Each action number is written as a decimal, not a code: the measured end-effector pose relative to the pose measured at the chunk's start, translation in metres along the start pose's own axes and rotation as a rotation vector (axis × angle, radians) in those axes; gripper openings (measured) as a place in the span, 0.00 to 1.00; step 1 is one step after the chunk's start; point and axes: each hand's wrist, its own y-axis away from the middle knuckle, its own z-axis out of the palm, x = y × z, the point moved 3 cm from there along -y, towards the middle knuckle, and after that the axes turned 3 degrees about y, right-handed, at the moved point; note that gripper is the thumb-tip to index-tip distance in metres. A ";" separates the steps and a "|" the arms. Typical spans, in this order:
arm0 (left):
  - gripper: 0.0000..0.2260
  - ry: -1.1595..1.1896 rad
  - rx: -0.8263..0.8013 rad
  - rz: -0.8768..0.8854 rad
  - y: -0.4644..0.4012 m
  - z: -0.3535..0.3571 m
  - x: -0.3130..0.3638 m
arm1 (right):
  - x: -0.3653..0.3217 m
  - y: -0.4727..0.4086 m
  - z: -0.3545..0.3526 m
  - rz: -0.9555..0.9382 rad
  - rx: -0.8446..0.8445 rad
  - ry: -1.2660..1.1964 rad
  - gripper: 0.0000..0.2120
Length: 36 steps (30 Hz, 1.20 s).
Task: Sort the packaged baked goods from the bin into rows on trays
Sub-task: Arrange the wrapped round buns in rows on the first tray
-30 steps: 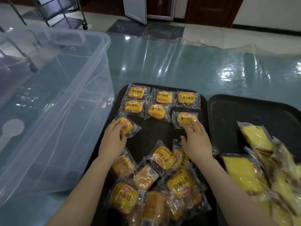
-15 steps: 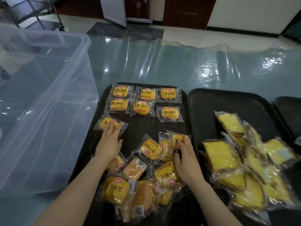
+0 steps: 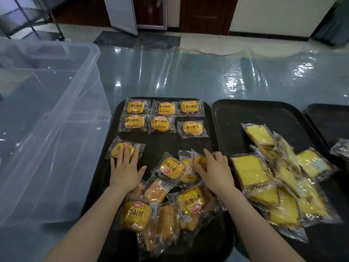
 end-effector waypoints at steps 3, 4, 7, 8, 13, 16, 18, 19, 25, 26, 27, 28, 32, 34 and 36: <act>0.33 -0.026 -0.027 -0.013 -0.007 0.000 0.003 | -0.007 -0.013 -0.005 -0.017 -0.080 -0.007 0.21; 0.33 -0.018 -0.030 -0.020 -0.009 0.000 0.004 | -0.009 -0.016 -0.008 -0.008 -0.106 -0.050 0.17; 0.34 0.000 -0.043 -0.031 -0.015 -0.002 0.005 | -0.018 -0.027 -0.023 0.032 -0.110 -0.224 0.15; 0.34 0.006 -0.042 -0.037 -0.017 -0.002 0.006 | -0.021 -0.031 -0.027 0.033 -0.091 -0.260 0.18; 0.31 0.073 0.034 -0.083 -0.030 -0.018 0.009 | -0.044 -0.046 -0.034 0.019 0.056 -0.365 0.14; 0.29 0.167 0.070 -0.120 -0.038 -0.032 0.005 | -0.054 -0.055 -0.028 0.131 0.092 -0.633 0.01; 0.27 0.224 0.101 -0.120 -0.035 -0.036 0.002 | -0.059 -0.061 -0.018 0.279 0.041 -0.860 0.03; 0.25 0.247 0.121 -0.109 -0.031 -0.035 0.002 | -0.062 -0.063 -0.012 0.371 -0.009 -0.992 0.04; 0.24 0.304 0.266 -0.051 -0.013 -0.025 -0.002 | -0.074 -0.062 0.020 0.398 -0.163 -0.678 0.25; 0.24 0.268 0.281 -0.041 -0.012 -0.023 -0.003 | -0.074 -0.062 0.020 0.340 -0.097 -0.535 0.26; 0.25 0.240 0.278 -0.026 -0.013 -0.021 -0.004 | -0.076 -0.061 0.018 0.273 -0.026 -0.418 0.24; 0.25 0.223 0.255 -0.011 -0.015 -0.018 -0.004 | -0.079 -0.061 0.016 0.193 0.049 -0.312 0.23; 0.27 0.160 0.133 0.001 -0.025 -0.003 -0.003 | -0.090 -0.064 0.018 -0.128 0.225 0.074 0.27; 0.27 0.139 0.111 -0.014 -0.028 0.003 -0.003 | -0.096 -0.068 0.022 -0.258 0.173 0.125 0.32; 0.27 0.151 0.089 -0.036 -0.032 0.005 -0.002 | -0.100 -0.070 0.032 -0.379 0.049 0.168 0.30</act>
